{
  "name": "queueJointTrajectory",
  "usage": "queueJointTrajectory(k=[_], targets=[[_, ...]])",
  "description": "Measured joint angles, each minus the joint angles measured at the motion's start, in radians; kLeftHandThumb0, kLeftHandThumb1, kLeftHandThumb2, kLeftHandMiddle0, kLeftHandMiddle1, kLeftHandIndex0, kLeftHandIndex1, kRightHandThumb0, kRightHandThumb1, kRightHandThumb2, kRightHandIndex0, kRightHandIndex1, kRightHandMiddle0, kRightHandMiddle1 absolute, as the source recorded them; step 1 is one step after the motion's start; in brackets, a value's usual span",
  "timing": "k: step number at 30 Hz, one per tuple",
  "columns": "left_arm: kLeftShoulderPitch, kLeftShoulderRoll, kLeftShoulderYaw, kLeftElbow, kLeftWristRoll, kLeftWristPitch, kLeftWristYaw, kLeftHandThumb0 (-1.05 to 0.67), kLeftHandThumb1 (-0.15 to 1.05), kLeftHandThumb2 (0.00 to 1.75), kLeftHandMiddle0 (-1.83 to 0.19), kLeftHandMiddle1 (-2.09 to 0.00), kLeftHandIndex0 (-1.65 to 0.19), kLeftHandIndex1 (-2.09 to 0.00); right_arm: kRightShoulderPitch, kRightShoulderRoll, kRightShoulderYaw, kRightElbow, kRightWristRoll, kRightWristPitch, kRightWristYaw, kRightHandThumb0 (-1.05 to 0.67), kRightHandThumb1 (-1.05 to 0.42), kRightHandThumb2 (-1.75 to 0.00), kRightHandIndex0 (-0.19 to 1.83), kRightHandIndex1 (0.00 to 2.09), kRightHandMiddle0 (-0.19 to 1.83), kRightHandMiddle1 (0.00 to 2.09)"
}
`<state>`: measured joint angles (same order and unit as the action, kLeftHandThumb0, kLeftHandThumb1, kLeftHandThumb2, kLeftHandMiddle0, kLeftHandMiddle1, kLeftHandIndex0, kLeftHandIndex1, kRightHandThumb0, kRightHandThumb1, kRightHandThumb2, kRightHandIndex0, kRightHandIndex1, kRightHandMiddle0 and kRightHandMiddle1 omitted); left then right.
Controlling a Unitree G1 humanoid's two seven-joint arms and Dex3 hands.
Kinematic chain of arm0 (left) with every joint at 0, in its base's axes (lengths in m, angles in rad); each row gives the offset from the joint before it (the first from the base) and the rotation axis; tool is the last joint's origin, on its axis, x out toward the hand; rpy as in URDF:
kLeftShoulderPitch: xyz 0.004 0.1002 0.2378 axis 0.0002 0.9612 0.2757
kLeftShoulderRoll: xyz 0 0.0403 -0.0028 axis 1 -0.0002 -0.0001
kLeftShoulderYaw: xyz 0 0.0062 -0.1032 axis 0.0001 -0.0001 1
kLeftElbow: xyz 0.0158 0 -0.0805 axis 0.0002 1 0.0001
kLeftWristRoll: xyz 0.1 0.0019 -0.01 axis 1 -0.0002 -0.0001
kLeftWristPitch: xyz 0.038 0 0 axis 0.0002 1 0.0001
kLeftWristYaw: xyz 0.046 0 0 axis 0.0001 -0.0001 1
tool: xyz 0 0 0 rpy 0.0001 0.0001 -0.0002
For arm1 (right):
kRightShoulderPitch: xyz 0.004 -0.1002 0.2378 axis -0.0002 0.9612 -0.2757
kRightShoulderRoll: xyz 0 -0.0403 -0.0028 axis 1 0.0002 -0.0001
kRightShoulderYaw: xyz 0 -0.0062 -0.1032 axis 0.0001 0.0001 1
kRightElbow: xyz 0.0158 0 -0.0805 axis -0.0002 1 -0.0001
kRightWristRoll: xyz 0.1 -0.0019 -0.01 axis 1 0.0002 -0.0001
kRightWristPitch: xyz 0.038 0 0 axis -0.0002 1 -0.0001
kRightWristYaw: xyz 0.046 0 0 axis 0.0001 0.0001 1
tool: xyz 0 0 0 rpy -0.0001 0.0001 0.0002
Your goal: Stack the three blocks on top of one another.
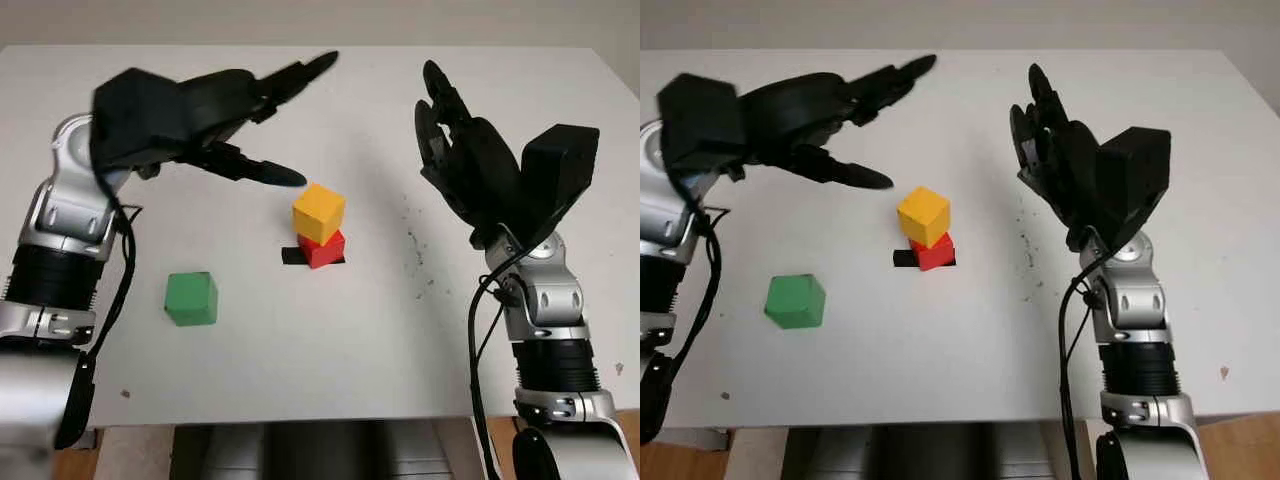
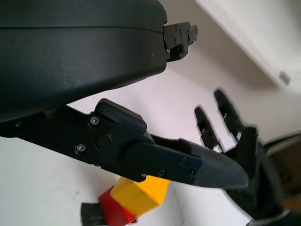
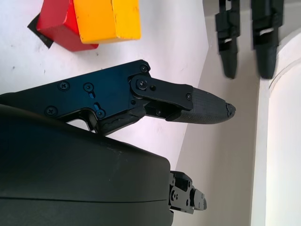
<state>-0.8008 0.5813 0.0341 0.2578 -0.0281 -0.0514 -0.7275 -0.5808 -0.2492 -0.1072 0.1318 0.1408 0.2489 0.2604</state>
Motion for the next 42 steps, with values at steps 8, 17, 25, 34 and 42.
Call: queueJointTrajectory(k=[8, 17, 25, 34, 42], targets=[[0.299, 0.027, 0.167, -0.241, -0.082, 0.071, 0.112, -0.91, 1.04, 0.08, 0.19, 0.00, 0.13, -0.04, 0.004, 0.011, -0.003, 0.016, 0.018, -0.012, 0.000, -0.72, -1.05, -0.61, -0.19, 0.00, -0.19, 0.00], [0.690, 0.141, 0.323, -0.558, -0.003, 0.064, 0.139, -0.80, 0.97, 0.04, 0.19, -0.04, -0.09, -0.10, 0.016, 0.012, -0.014, 0.023, 0.027, -0.019, 0.001, -0.70, -1.05, -0.62, -0.19, 0.00, -0.19, 0.00], [0.881, 0.219, 0.435, -0.733, 0.063, 0.085, 0.100, -0.77, 0.91, 0.05, 0.19, -0.04, -0.14, -0.07, 0.012, 0.012, -0.014, 0.026, 0.026, -0.014, 0.007, -0.67, -1.05, -0.65, -0.19, 0.00, -0.19, 0.00], [0.970, 0.259, 0.481, -0.828, 0.168, 0.094, 0.072, -0.74, 0.90, 0.05, 0.19, -0.03, -0.15, -0.06, 0.011, 0.010, -0.015, 0.029, 0.027, -0.015, 0.015, -0.69, -1.05, -0.65, -0.19, 0.00, -0.19, 0.00], [1.004, 0.250, 0.443, -0.859, 0.287, 0.100, 0.095, -0.78, 0.92, 0.06, 0.19, -0.03, -0.15, -0.06, 0.012, 0.010, -0.016, 0.025, 0.027, -0.006, 0.017, -0.69, -1.05, -0.67, -0.19, 0.00, -0.19, 0.00]])
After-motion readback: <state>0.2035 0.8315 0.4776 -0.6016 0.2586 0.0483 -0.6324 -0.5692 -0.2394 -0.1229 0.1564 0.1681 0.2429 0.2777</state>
